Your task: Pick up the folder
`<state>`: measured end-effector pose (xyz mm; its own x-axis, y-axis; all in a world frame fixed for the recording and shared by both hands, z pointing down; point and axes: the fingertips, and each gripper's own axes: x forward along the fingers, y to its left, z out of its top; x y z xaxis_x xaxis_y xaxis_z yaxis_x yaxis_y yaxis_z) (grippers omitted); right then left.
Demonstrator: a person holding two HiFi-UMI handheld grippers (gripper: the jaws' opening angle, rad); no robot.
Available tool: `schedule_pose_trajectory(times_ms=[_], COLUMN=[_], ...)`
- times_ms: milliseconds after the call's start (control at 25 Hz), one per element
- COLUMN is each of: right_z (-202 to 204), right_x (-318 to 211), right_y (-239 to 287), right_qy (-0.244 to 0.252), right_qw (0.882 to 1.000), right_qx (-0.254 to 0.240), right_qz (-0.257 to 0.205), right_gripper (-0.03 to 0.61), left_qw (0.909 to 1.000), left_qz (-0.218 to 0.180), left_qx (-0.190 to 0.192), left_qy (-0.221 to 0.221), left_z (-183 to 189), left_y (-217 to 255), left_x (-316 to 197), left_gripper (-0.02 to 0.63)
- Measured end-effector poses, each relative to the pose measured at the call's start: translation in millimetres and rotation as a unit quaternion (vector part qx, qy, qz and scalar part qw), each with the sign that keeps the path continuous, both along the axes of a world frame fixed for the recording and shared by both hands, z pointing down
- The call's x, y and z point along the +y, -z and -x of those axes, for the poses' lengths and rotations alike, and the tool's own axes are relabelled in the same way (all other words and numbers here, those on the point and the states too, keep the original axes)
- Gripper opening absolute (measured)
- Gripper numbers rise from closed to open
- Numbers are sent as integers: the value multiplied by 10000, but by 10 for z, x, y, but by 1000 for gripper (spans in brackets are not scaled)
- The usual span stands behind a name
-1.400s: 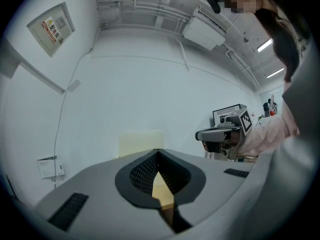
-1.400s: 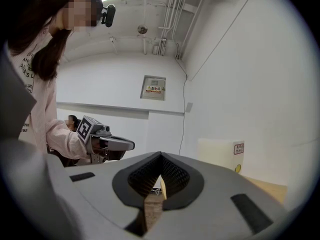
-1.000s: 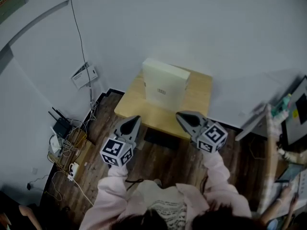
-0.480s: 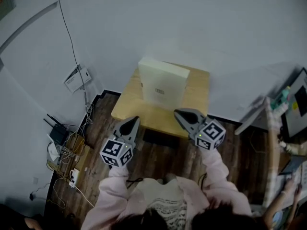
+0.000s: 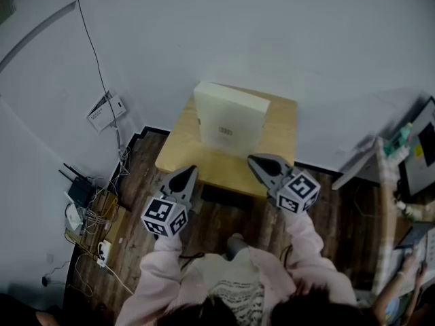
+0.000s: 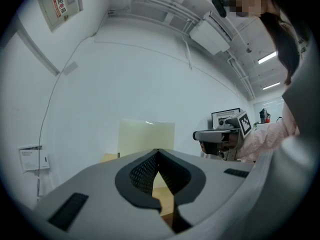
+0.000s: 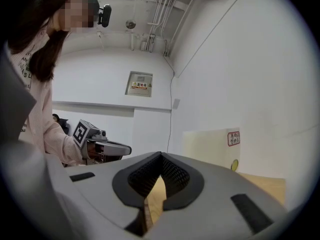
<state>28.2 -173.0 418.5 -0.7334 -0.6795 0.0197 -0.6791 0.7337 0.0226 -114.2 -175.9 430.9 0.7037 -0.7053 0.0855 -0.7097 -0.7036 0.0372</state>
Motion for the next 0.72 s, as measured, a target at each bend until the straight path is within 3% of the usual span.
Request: schedule_pose_trajectory(times_ms=[200,720], right_z=[-84,-409], right_x=[-182,-659], right_y=[57,-77], right_qy=[9,-6], right_qw=[9999,9997], right_qx=[66,147], right_qz=[-112,184], right_gripper=[-11,-9], left_qw=[10000,9997], left_qz=[-25,136], left_qx=[10,-185], left_qy=[35,58], left_z=[-21,-298], left_y=[38,-84], left_x=[-212,-826], left_gripper=[-2,0])
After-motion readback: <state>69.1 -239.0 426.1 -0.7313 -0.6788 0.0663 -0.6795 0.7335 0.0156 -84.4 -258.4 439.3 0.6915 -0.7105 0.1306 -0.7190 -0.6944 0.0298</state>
